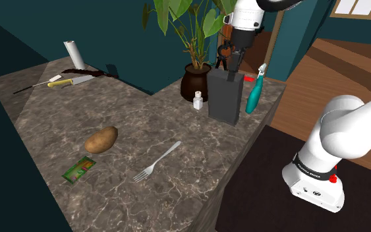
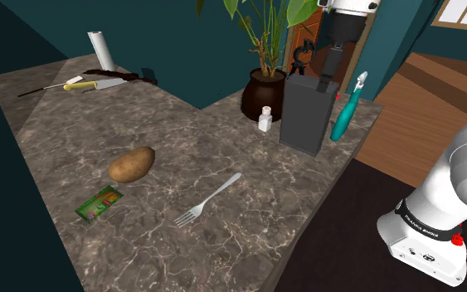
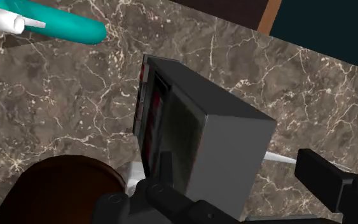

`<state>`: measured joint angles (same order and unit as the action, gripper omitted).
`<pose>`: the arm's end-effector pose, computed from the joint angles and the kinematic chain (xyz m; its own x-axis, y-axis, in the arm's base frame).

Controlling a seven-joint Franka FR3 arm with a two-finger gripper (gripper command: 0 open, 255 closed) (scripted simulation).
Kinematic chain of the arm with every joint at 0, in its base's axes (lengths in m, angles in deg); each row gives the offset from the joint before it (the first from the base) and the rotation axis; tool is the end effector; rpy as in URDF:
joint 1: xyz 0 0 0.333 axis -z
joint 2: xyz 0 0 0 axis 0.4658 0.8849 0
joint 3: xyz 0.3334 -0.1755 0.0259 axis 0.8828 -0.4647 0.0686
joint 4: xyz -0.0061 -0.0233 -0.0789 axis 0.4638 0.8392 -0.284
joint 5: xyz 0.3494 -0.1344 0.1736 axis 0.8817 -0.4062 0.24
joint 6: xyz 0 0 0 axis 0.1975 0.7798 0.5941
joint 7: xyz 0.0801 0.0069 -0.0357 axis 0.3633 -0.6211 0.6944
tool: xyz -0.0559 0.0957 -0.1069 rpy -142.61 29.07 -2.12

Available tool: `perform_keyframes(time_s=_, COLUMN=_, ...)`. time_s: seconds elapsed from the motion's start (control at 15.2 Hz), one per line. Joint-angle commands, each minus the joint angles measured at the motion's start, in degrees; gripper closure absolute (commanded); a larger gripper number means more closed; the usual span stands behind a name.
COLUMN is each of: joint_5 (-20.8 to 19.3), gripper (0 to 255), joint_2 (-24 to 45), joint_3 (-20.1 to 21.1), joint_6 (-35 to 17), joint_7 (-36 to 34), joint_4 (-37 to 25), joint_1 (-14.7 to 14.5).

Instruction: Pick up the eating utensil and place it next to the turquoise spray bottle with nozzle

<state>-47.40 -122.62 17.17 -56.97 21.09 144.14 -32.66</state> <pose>0.3432 0.0517 0.5671 0.9539 0.2938 0.0616 0.2991 -0.9480 -0.1092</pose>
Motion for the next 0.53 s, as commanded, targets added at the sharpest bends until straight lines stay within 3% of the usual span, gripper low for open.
perform_keyframes(time_s=0.0, joint_5=0.49, gripper=0, joint_2=3.72, joint_3=0.86, joint_6=-2.72, joint_7=1.99, joint_4=0.08, joint_1=-1.58)
perform_keyframes(time_s=0.46, joint_5=1.71, gripper=0, joint_2=15.05, joint_3=5.82, joint_6=-10.93, joint_7=8.12, joint_4=-3.61, joint_1=-4.87)
